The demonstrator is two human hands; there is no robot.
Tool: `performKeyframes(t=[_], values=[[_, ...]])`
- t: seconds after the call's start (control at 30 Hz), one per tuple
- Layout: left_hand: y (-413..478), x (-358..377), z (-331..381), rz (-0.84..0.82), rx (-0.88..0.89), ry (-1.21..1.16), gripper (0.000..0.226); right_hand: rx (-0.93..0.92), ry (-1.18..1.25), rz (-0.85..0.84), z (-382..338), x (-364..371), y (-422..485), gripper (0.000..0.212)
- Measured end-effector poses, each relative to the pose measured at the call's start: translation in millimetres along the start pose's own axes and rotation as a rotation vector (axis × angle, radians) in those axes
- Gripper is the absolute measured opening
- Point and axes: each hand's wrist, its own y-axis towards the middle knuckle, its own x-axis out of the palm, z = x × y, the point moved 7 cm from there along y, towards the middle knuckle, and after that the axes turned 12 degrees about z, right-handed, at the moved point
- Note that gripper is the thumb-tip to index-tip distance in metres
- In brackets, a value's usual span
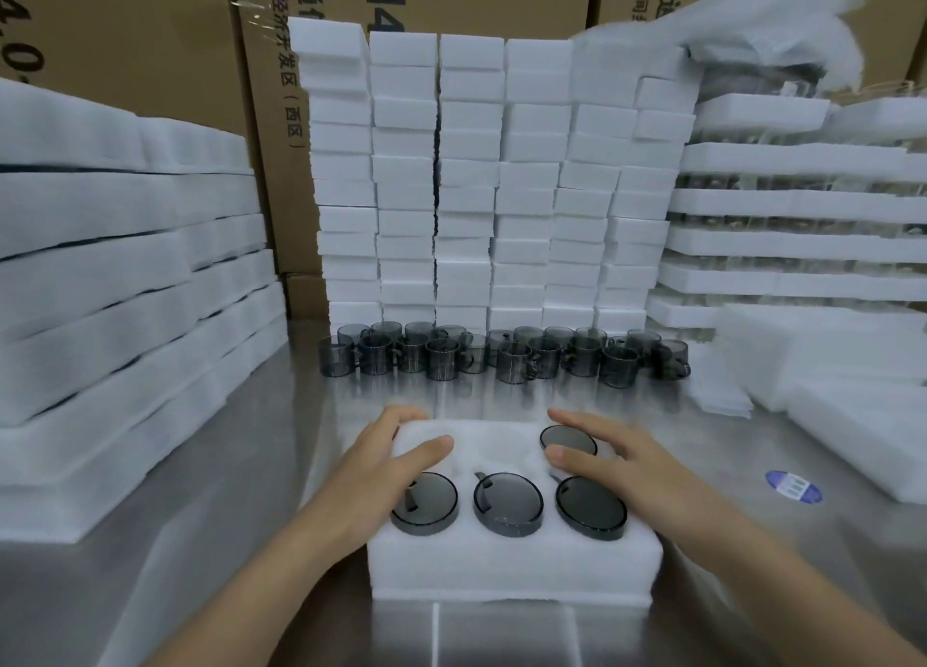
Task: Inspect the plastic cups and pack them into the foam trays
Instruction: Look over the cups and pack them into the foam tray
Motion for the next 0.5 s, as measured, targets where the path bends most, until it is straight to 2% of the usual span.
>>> performKeyframes(t=[0.1,0.23,0.37,0.43,0.5], values=[[8,-2,-4,0.058,-0.013,-0.084,0.032,-0.024,0.017,0.052,1,-8,2,0.045],[13,-3,-4,0.112,0.009,-0.150,0.045,-0.005,-0.009,0.033,10,-11,7,0.045],[13,-4,-4,0.125,0.022,-0.153,0.033,-0.035,0.002,0.012,12,-12,8,0.044],[13,-4,-5,0.139,0.031,-0.136,0.024,0.050,0.129,0.134,25,-26,14,0.038],[13,-4,-8,0.149,0.019,-0.124,0.017,0.105,0.115,0.333,47,-46,24,0.030]])
